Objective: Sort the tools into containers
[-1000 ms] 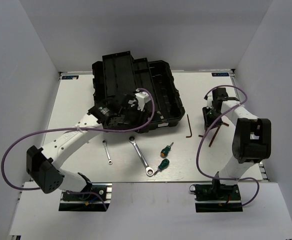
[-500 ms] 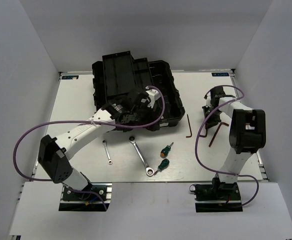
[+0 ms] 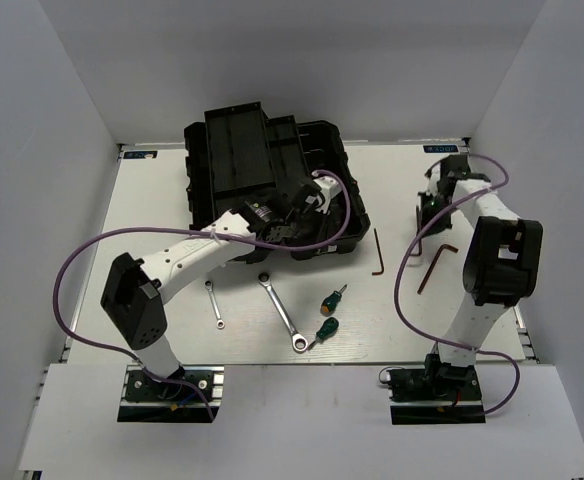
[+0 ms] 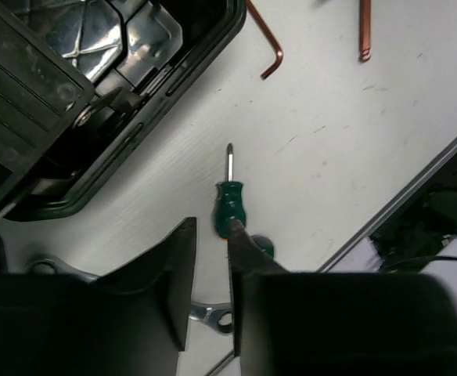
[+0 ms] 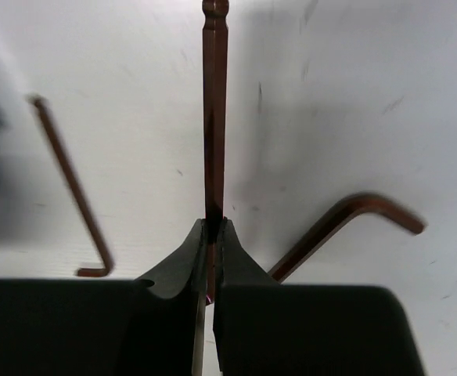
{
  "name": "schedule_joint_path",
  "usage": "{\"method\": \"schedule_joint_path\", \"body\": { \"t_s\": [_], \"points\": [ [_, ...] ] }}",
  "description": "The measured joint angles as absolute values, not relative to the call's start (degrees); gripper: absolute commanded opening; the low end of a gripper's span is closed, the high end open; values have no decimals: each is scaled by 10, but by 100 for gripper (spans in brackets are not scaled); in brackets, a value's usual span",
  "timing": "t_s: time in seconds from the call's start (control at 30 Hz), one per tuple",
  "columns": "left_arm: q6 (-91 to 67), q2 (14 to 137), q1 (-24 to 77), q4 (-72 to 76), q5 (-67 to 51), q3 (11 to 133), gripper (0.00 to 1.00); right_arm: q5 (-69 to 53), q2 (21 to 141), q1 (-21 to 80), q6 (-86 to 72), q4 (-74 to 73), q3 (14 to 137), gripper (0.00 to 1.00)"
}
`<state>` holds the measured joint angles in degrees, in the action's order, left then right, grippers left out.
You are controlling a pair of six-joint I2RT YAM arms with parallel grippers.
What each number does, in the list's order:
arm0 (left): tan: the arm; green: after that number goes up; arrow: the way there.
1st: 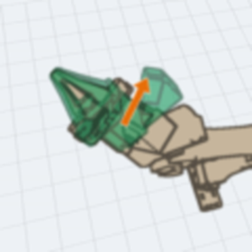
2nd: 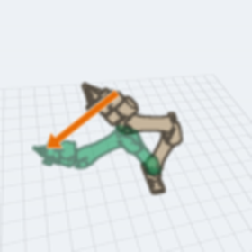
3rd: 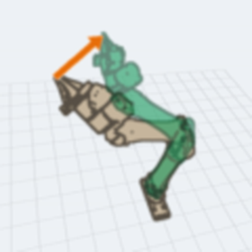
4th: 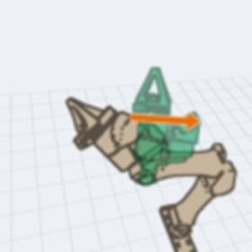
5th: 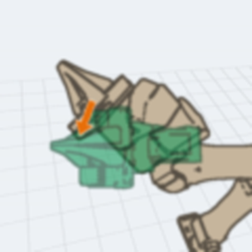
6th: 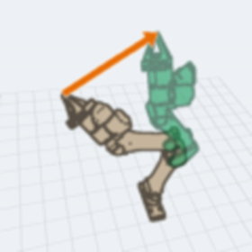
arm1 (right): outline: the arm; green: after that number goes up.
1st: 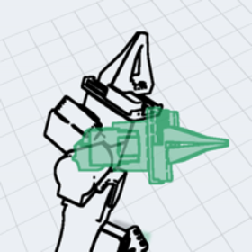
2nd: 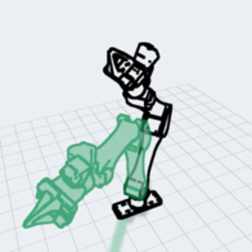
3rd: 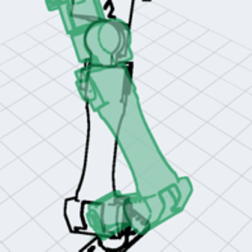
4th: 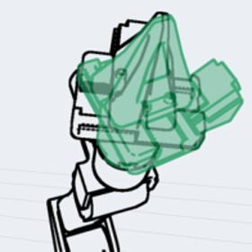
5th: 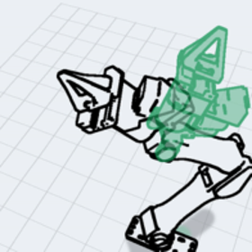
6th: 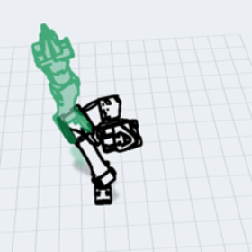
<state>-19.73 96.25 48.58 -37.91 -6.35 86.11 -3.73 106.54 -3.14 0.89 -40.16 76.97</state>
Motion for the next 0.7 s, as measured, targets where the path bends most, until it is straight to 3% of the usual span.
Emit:
{"method": "schedule_joint_path", "body": {
  "t_s": [0.07, 0.3, 0.47, 0.53, 0.63, 0.7],
  "points": [
    [-196, 962, 486, -375, -63, 863, 24, -63, 1063, -37, 18, -405, 819, 0],
    [-196, 962, 487, -366, -65, 870, 24, -234, 1032, -27, 27, -413, 935, 0],
    [-196, 982, 492, -364, -76, 913, 35, -342, 1052, 27, 19, -423, 1006, 0],
    [-194, 993, 495, -363, -81, 926, 48, -366, 1070, 57, 16, -420, 1028, 0],
    [-197, 1002, 498, -364, -84, 930, 58, -388, 1101, 96, 5, -421, 1049, 0],
    [-198, 1007, 500, -365, -85, 930, 59, -392, 1120, 109, 3, -423, 1053, 0]
  ]
}}
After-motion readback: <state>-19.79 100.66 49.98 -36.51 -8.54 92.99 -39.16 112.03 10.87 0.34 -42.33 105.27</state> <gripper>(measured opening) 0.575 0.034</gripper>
